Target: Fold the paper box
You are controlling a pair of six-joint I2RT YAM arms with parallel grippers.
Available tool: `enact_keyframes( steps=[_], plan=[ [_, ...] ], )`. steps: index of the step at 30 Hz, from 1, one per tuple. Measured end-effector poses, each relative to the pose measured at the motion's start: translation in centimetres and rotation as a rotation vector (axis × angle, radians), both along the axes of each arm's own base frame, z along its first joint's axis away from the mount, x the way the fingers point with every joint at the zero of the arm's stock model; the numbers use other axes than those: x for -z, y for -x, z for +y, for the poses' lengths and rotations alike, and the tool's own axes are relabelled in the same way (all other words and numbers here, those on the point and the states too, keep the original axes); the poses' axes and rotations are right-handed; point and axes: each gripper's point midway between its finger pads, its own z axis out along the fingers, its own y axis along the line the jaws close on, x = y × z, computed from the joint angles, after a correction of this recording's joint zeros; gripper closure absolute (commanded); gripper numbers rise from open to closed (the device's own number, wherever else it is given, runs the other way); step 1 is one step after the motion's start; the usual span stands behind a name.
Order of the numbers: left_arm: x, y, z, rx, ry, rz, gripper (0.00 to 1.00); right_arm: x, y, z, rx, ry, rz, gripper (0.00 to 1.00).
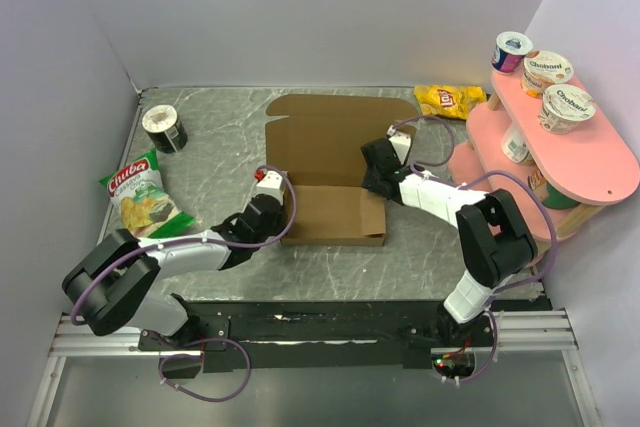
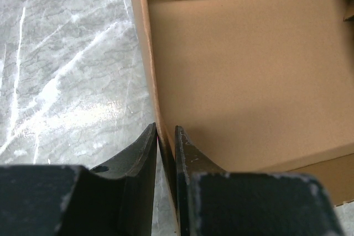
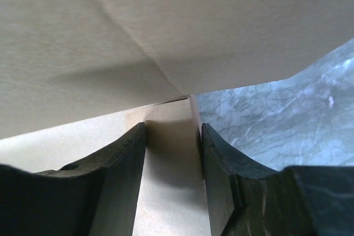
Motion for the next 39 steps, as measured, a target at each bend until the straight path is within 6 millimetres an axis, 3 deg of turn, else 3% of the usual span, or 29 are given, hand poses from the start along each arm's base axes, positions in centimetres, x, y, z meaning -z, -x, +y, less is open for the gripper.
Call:
enact_keyframes(
  steps=[4,8,11,13,16,18,23,24,25,28,32,39],
  plan=[
    [0.0,0.1,0.0,0.001,0.001,0.000,0.82,0.0,0.0,0.0,0.004,0.049,0.008,0.40],
    [-0.3,0.1,0.0,0.001,0.005,-0.005,0.82,0.1,0.2,-0.3,0.010,0.073,0.011,0.40],
    [-0.6,0.1,0.0,0.001,0.012,-0.012,0.82,0.1,0.3,-0.3,0.009,0.080,0.012,0.50],
    [-0.7,0.1,0.0,0.000,0.015,-0.016,0.82,0.1,0.3,-0.1,0.000,0.083,0.013,0.67],
    [-0.5,0.1,0.3,-0.005,0.008,-0.015,0.82,0.2,0.6,-0.4,-0.009,0.111,0.021,0.78],
    [-0.5,0.2,0.3,-0.005,0.006,-0.013,0.82,0.1,0.7,-0.6,-0.008,0.118,0.021,0.79],
    [-0.5,0.2,0.3,-0.005,0.006,-0.013,0.82,0.1,0.7,-0.6,-0.009,0.120,0.022,0.64],
    [-0.5,0.2,0.3,-0.005,0.006,-0.013,0.82,0.1,0.7,-0.6,-0.010,0.119,0.022,0.57],
    [-0.5,0.2,0.3,-0.005,0.006,-0.013,0.83,0.1,0.7,-0.5,-0.012,0.117,0.022,0.38],
    [-0.3,0.3,0.4,-0.005,0.003,-0.009,0.82,0.8,1.3,-0.1,-0.040,0.097,0.045,0.23],
    [-0.1,0.6,0.2,0.010,0.004,0.000,0.83,4.2,5.0,-0.6,-0.107,0.099,0.182,0.22],
    [-0.1,0.6,0.2,0.011,0.002,0.003,0.83,3.8,6.2,0.1,-0.146,0.042,0.202,0.19]
  ],
)
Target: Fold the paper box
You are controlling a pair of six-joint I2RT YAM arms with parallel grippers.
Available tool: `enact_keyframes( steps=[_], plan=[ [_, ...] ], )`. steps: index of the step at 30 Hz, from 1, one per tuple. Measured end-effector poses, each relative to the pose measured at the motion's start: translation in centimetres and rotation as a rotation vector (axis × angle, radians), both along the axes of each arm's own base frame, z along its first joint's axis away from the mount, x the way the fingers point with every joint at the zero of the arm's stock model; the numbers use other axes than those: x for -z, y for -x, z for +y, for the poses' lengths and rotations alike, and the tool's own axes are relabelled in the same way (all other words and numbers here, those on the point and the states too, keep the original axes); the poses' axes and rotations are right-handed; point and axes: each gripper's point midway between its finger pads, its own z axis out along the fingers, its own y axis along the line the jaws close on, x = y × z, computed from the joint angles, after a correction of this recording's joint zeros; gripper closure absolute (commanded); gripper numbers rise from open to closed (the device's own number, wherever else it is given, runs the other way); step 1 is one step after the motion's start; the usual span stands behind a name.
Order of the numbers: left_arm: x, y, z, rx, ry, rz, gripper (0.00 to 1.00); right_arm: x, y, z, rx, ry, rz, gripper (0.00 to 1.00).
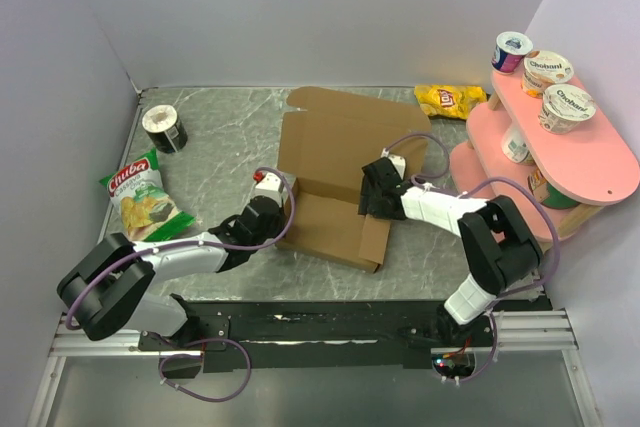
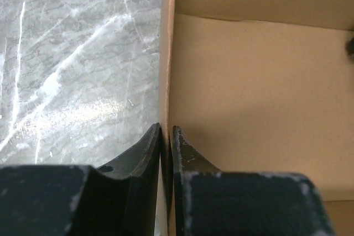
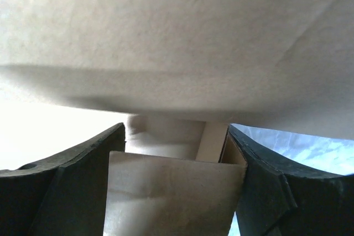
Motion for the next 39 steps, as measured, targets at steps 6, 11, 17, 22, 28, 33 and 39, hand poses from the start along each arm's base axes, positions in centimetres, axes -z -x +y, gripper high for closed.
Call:
enact_keyframes(
  steps=[6,11,17,22,28,33,39],
  plan=[
    [-0.6,0.0,0.1,-0.003,0.010,-0.013,0.92,-1.3,1.3,0.6,-0.025,-0.082,-0.001,0.00],
    [-0.3,0.1,0.8,-0.023,-0.009,-0.016,0.96,-4.2,0.8,1.2,-0.041,-0.151,-0.058,0.00],
    [-0.3,-0.3,1.4,-0.060,-0.029,-0.030,0.99,-7.7,0.0,1.4,-0.043,-0.208,-0.128,0.00],
    [-0.4,-0.7,2.7,-0.124,-0.067,-0.051,0.99,-8.6,1.0,1.0,-0.040,-0.242,-0.154,0.00],
    [-0.7,-1.0,3.9,-0.182,-0.095,-0.076,0.99,-10.1,1.6,-0.3,-0.001,-0.297,-0.207,0.05],
    [-0.8,-1.1,4.4,-0.207,-0.103,-0.085,0.99,-8.9,3.3,-3.3,0.082,-0.331,-0.211,0.10],
    [-0.7,-1.0,4.7,-0.223,-0.109,-0.083,0.99,-6.6,4.5,-3.7,0.085,-0.400,-0.173,0.08]
  ],
)
